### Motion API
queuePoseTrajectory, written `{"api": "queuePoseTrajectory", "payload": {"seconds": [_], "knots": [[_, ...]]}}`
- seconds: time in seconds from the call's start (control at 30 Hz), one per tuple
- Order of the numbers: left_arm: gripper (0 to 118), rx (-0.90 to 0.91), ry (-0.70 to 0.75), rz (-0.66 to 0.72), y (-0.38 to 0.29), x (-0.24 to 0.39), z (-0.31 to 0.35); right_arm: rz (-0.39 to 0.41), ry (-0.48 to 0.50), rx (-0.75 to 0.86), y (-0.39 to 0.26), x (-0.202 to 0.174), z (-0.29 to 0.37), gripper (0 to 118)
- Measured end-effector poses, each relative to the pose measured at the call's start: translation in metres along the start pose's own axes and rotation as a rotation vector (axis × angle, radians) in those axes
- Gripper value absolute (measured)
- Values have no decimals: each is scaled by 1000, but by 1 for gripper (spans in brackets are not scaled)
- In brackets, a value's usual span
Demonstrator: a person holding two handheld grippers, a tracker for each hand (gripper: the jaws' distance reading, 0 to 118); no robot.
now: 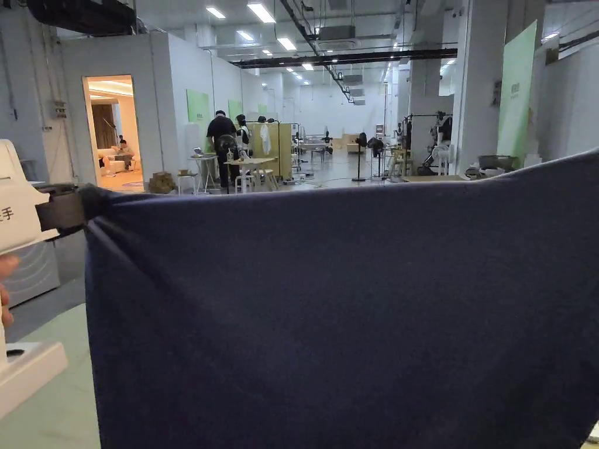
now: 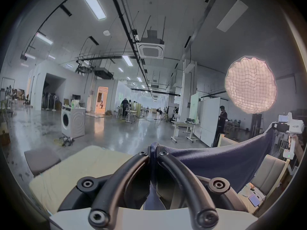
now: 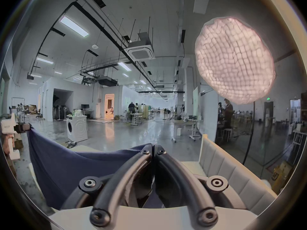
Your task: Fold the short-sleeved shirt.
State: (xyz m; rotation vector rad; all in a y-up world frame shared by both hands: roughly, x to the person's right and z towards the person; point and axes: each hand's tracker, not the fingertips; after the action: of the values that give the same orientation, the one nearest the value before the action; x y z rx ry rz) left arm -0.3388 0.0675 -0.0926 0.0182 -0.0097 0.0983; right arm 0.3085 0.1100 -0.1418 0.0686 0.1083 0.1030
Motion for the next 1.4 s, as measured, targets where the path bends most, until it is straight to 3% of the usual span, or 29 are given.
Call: {"api": "queuePoseTrajectory", "payload": {"seconds": [0.1,0.27,0.6,0.77,1.1,1.2,1.23,1.3,1.4], "knots": [[7,14,-1,-22,23,1,-12,38,-44,11,20,-3,-8,2],[7,28,20,-53,36,1,-28,-13,-55,42,37,-1,-20,2],[7,-5,42,-44,22,-4,-79,-4,-55,34,27,-15,-56,2],[7,-49,63,-67,15,-2,-115,65,-75,24,31,-27,-83,2],[7,-93,38,8,0,-13,-196,58,-129,16,9,-32,-158,2],[7,-106,46,57,-3,-18,-217,18,-153,-13,4,-31,-182,2],[7,-114,50,68,-4,-18,-226,47,-162,17,3,-34,-189,2],[7,-134,62,7,-7,-13,-240,96,-201,1,2,-40,-206,2],[7,-149,98,-61,-12,-5,-265,48,-198,-15,1,-43,-232,2]]}}
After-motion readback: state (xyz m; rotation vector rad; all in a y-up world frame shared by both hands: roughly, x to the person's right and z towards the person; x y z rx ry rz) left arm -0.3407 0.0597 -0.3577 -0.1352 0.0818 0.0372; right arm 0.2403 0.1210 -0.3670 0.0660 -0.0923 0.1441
